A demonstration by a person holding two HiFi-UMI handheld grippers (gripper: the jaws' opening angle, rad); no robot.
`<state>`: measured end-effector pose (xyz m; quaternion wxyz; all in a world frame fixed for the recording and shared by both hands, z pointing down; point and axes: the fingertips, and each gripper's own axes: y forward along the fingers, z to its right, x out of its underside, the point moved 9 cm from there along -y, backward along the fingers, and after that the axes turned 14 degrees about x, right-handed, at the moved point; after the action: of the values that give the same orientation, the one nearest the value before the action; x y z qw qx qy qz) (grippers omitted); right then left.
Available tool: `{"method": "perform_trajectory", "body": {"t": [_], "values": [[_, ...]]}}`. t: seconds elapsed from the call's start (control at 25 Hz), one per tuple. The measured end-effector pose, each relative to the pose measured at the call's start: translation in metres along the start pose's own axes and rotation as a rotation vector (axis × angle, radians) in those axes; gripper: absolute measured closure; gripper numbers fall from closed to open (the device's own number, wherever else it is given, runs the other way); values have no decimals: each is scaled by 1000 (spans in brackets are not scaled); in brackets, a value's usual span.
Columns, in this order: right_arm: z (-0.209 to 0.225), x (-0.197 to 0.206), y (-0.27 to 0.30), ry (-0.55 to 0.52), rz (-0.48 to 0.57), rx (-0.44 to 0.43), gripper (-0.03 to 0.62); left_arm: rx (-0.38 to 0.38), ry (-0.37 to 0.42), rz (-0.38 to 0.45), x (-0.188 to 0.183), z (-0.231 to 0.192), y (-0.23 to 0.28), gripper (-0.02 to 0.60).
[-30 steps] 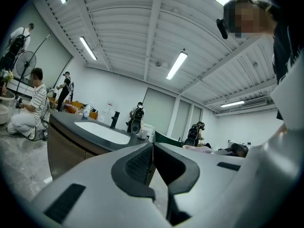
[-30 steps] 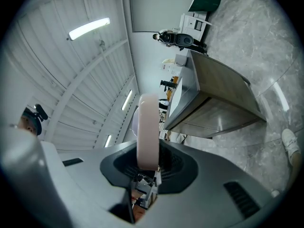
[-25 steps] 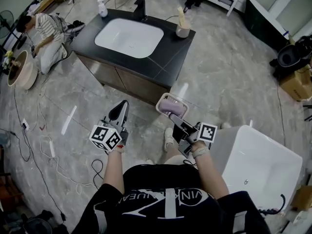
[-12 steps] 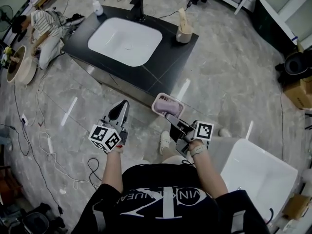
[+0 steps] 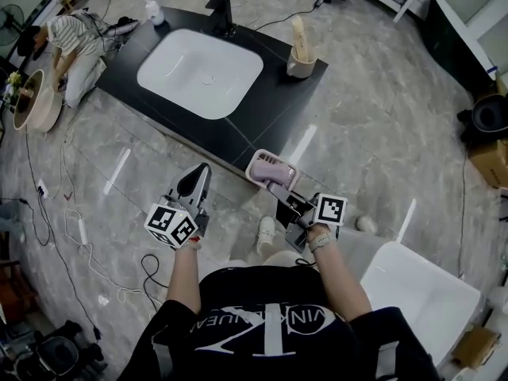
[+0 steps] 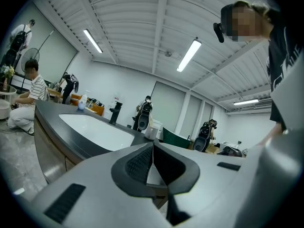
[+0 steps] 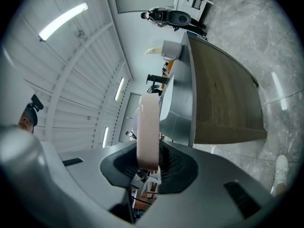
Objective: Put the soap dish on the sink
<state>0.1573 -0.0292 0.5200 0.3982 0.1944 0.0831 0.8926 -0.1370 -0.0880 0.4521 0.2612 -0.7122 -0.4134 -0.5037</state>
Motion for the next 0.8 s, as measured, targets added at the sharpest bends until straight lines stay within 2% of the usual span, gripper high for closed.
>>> {"method": "perform_trajectory", "body": {"t": [0.48,0.52,0.64,0.8], "values": [[29,-38,22,-13,-91,14,502,-71,-19,-10,18,10,25,561],[32,-37,23,8,-99,29,502,-72,-21,-15,20,13,25,561],[42,-31,20,126,-129,145,502,-72,-31,-46,28,17,26,561],[45,-31,30,170,-151,169,502,-77,-42,-60,33,18,28,561]]}}
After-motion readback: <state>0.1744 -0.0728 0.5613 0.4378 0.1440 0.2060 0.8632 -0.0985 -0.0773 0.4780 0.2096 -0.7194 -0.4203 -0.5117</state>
